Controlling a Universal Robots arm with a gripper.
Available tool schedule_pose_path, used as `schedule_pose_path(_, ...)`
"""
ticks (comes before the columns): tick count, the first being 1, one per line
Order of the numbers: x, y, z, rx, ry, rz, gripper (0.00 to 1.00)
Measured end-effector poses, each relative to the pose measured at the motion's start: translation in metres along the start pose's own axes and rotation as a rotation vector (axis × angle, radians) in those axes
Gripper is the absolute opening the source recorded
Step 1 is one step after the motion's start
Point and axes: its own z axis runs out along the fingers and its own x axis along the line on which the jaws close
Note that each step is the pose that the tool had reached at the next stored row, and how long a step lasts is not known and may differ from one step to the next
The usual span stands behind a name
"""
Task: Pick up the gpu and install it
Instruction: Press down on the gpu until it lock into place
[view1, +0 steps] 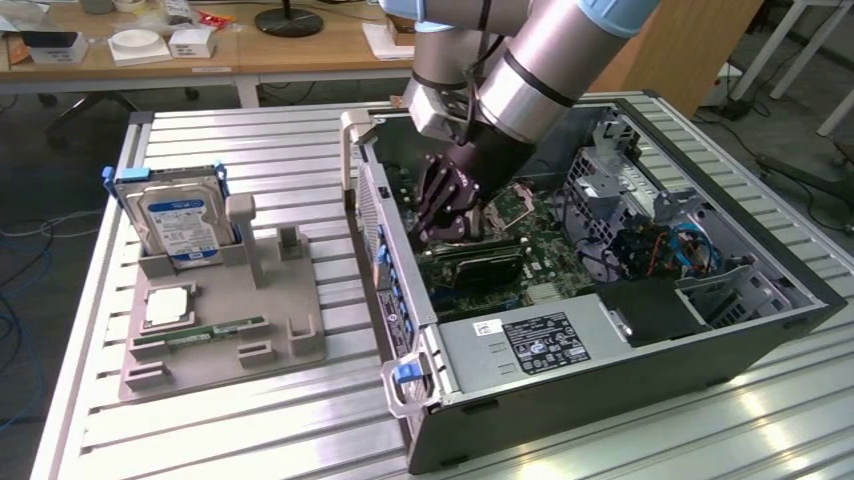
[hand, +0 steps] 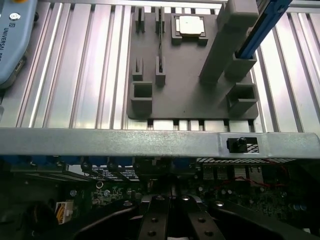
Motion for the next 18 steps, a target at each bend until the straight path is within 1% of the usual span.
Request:
schedule_pose_path(4,0.0009,0.0001,0.0001,-0.0037,0.0,0.0,0.1)
schedule_pose_path(10,0.0009,0.0008,0.0009,-0.0051,0.0003,0.0,0.1)
schedule_pose_path(15,-0.0002,0.0013,0.0013,-0.0051,0.0048,0.002,0.1)
schedule_pose_path(18,-0.0008,-0.0002,0.0011,-0.0056,0.0052,0.003,0.1)
